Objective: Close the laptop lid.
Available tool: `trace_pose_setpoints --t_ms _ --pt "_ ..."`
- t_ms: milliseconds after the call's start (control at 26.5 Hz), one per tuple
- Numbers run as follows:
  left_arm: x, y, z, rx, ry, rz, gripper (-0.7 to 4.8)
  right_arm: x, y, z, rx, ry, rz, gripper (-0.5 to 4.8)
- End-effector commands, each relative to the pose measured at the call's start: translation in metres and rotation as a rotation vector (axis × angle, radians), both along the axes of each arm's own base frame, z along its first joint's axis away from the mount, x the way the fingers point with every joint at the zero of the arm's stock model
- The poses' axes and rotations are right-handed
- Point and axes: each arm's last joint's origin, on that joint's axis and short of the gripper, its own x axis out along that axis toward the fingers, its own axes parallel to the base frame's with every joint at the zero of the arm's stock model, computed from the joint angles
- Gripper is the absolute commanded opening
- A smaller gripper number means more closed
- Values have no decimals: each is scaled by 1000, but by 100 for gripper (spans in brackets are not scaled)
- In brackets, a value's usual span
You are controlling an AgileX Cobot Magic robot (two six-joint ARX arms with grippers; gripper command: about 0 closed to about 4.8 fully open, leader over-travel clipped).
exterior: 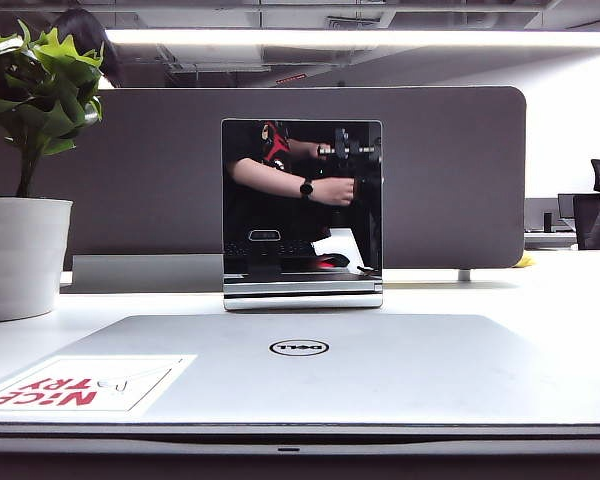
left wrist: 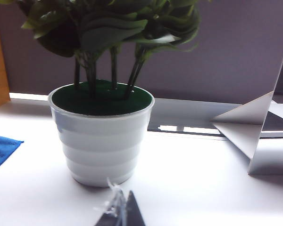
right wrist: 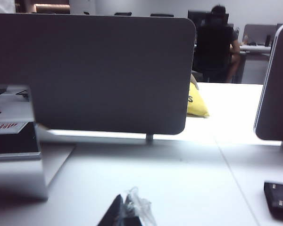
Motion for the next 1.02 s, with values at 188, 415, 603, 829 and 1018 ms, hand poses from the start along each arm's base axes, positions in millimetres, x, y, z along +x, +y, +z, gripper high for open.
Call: trace_pose_setpoints --t_ms 188,415,603,829,1018 --pt "0 0 1 5 -8 -2 -5 -21 -3 -48 -6 58 -17 -1" --pt "0 0 1 5 -8 -2 -5 -25 -4 -75 18 59 -14 -1" --pt "0 0 1 5 -8 -2 -5 -27 -4 -79 21 56 -18 -1" --pt "0 0 1 5 -8 -2 -5 -29 -5 -78 13 40 -26 -1" --pt "0 0 1 5 -8 -2 -5 -29 -5 -78 13 42 -25 -1"
